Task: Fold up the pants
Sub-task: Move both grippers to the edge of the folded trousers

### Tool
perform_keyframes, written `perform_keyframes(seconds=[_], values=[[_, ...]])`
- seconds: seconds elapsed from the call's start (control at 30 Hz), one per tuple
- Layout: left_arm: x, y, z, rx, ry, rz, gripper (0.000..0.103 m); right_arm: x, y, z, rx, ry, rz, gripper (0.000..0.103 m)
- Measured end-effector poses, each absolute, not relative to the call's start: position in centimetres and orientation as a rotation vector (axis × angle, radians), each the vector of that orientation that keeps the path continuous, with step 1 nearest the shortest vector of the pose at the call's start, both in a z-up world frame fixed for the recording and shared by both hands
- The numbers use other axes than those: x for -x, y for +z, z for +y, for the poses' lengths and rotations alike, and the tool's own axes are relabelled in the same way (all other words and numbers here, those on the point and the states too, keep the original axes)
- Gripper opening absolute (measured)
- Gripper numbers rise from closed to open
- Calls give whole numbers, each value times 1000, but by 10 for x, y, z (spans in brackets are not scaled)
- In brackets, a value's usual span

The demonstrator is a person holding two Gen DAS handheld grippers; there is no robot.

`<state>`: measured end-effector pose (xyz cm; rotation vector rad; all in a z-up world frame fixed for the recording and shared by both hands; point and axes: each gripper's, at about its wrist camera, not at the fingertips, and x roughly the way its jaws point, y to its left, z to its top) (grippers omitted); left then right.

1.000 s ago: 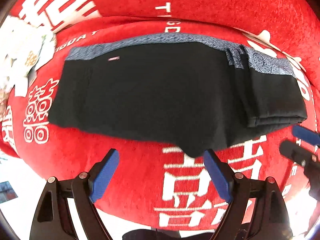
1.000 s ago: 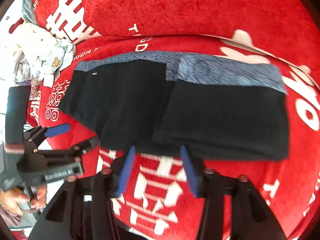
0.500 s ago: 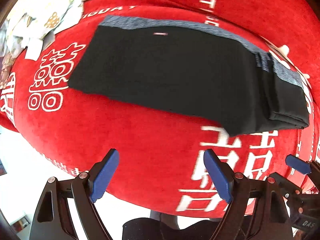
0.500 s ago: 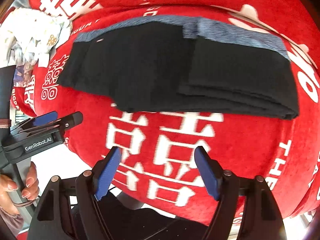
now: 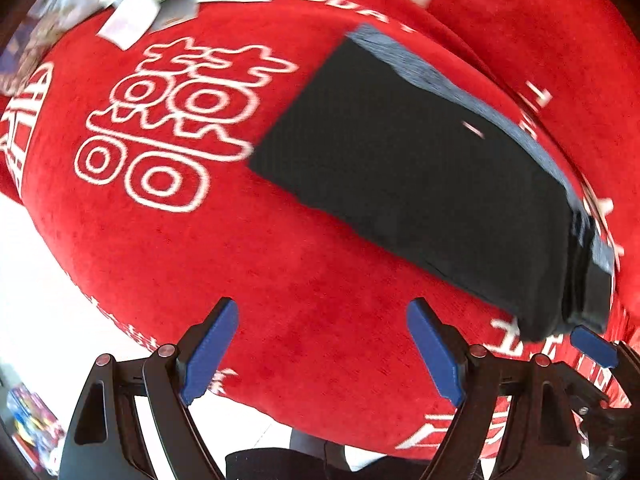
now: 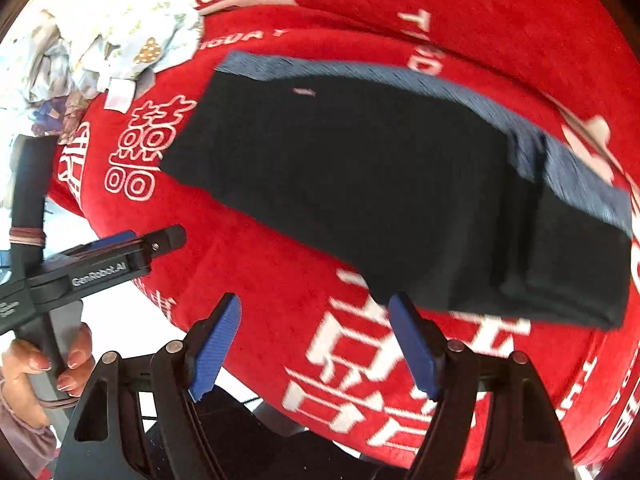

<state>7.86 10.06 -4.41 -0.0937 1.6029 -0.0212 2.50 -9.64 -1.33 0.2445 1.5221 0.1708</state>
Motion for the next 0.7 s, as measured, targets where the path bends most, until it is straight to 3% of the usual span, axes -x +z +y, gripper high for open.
perform_keyframes(seconds=[0.4, 0.7], values=[[-100, -24, 142, 105, -34, 1523, 87, -93, 47, -84, -312, 248, 1360, 80], [-93, -66, 118, 203, -95, 1631, 87, -52, -15, -107, -283, 86, 1530, 80]])
